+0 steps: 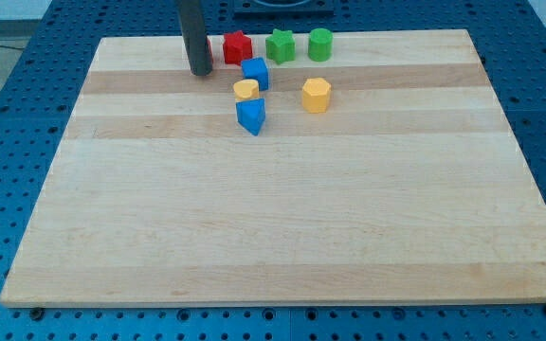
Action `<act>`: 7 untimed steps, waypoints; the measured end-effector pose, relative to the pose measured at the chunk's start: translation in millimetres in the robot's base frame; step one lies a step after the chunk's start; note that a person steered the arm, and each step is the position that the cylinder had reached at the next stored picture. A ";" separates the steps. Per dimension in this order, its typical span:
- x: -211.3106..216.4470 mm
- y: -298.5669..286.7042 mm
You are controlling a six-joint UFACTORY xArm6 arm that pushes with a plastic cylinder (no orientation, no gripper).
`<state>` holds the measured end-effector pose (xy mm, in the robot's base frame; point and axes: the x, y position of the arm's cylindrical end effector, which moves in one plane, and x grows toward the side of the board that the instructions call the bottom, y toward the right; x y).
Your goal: Locate the red circle left to the red star
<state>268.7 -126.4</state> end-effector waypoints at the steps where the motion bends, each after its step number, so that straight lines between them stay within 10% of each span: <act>1: -3.7 0.0; 7: 4.0 11.7</act>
<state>272.7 -114.7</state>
